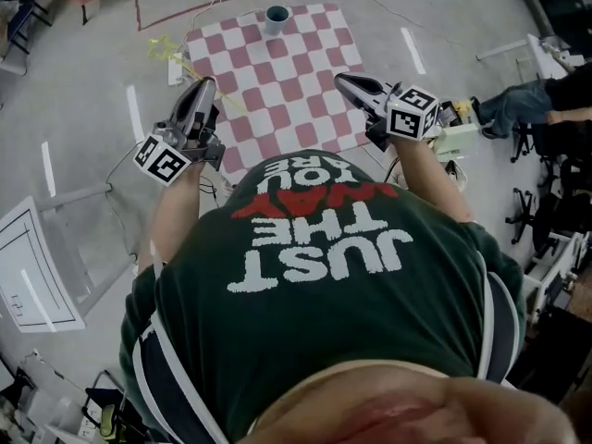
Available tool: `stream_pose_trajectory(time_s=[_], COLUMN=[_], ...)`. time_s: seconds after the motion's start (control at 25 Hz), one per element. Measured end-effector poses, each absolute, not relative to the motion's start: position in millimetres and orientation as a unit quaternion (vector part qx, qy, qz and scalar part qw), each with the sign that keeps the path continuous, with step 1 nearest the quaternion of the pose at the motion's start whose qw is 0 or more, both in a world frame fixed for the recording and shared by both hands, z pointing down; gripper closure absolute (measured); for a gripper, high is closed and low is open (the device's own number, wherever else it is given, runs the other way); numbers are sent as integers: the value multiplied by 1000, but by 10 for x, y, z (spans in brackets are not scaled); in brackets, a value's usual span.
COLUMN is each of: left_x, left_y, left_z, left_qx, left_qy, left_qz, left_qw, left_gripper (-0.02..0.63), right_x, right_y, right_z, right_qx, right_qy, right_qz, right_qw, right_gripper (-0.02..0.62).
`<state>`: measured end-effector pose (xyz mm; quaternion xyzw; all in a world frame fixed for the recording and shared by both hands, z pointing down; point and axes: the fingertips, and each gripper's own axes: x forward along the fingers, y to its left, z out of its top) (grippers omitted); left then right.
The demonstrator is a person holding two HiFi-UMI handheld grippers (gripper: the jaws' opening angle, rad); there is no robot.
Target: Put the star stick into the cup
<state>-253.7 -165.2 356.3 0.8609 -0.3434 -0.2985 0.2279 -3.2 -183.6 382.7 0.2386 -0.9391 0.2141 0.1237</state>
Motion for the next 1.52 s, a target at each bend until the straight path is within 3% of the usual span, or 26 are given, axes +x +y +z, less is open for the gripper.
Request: stream_pose_trajectory(time_s=[0.6, 1.52], left_x=[-2748, -1194], left_y=[-2242, -4477], left_z=[3688, 4513], left_qx=[840, 807], left_qy=[-396, -513], left_qz=[-299, -180], left_qw=[220, 228], left_gripper=[595, 595], right_x=[-329, 600], right_y=[-2616, -4808], right_z=[4027, 5204], right_qx=[178, 109], right_qy=[-947, -960], right_qz=[225, 248], right_qw=[142, 77], right_gripper=[560, 559])
